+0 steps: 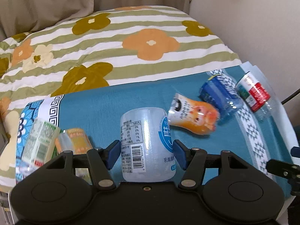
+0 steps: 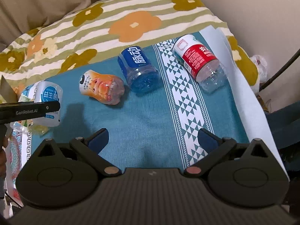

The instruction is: Flip cup upright

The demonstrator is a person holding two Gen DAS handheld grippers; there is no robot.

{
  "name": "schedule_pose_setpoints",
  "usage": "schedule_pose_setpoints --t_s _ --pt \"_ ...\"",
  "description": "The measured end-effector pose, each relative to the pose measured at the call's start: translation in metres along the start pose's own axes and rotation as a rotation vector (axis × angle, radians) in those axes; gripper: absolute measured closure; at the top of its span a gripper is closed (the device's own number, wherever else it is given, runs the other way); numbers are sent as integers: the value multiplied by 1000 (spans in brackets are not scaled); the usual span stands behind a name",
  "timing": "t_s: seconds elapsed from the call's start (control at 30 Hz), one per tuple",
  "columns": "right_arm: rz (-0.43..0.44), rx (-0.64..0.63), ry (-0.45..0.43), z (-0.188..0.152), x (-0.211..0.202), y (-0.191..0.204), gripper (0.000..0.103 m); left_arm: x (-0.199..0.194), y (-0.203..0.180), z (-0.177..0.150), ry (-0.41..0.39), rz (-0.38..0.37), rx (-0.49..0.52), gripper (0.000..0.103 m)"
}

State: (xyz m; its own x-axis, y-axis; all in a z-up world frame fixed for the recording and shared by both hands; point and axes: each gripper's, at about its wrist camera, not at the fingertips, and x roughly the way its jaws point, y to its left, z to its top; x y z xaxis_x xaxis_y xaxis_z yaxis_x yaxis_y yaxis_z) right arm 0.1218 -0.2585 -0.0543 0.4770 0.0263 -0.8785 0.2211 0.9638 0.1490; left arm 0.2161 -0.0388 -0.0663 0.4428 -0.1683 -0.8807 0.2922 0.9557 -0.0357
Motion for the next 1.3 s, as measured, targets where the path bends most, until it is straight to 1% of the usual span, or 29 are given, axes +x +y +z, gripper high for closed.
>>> schedule_pose_setpoints --t_s 0.17,0.33,0.47,0.63,0.8,1.03,1.1,1.17,1.23,1.3 --pt "31 -34 -17 -10 -11 -12 0 -18 -18 -18 -17 10 -26 38" --pt "60 -73 -10 -26 -13 -28 0 -22 -39 -42 -7 26 -55 38" --pt "72 -90 17 -41 -9 -44 0 -14 -55 -62 25 32 -73 38" --pt "76 -103 48 -60 -3 -60 0 5 -70 -83 69 41 -60 38" --pt "78 -94 71 -74 2 -74 0 17 -80 -89 81 47 -39 37" --pt "84 -95 84 -79 7 -82 0 23 -84 -87 75 61 -30 36" --pt "87 -98 80 -78 6 -82 0 23 -85 -87 77 63 -35 33" --pt "88 -98 77 -77 5 -83 0 22 -85 -88 72 60 -41 14" --pt "91 -96 72 -76 4 -84 0 19 -87 -88 55 68 -43 11" --pt "91 -97 67 -76 2 -85 0 16 -88 -88 47 76 -39 11"
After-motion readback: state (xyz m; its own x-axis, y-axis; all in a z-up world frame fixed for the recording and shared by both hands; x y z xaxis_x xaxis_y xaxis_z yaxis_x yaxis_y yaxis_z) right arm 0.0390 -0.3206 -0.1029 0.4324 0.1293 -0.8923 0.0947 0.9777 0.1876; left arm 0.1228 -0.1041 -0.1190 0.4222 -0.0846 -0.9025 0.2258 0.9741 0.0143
